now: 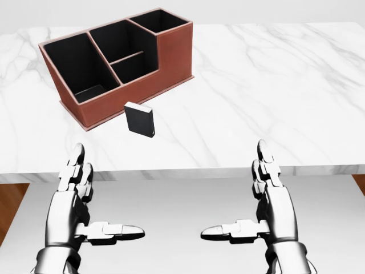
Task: Pick up the book and place it in the left compartment of the caddy.
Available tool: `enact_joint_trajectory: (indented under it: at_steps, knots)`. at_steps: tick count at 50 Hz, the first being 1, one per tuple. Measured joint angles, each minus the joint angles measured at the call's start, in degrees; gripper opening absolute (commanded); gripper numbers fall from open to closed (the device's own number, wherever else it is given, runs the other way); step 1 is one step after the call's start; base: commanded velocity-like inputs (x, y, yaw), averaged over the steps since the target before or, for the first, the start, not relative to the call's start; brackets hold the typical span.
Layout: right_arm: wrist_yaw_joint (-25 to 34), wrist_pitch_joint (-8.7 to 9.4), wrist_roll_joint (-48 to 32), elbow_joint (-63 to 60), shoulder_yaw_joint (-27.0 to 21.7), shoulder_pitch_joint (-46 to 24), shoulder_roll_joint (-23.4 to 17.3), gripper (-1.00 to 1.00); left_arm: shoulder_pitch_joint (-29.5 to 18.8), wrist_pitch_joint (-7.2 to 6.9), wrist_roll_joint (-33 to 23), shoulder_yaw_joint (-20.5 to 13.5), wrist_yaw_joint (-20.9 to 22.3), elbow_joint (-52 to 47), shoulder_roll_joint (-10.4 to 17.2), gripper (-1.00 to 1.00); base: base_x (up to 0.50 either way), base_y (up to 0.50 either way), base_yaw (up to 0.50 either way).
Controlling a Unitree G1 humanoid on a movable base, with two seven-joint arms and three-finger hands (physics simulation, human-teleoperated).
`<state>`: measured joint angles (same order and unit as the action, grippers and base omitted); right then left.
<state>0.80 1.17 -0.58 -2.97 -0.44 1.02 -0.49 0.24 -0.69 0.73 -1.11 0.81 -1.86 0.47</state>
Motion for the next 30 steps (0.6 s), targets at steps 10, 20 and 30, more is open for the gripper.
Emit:
enact_joint_trajectory:
  at_steps: [10,20,30]
  knots:
    - [1.0,2.84,-2.0,-5.9,0.0,1.9,-0.3,1.00,0.8,-1.15,2.1,-2.1,0.9,-4.2,0.5,1.00,0.00,0.00,0.00]
    - [1.7,3.83,-3.3,-10.2,-0.4,2.9,-0.4,1.00,2.0,-2.99,7.2,-6.4,1.2,-12.5,1.3,1.00,0.00,0.00,0.00]
    - [1.8,3.83,-4.5,-15.3,-0.2,4.0,-0.3,1.00,3.2,-4.31,11.7,-11.3,1.6,-20.6,2.1,1.00,0.00,0.00,0.00]
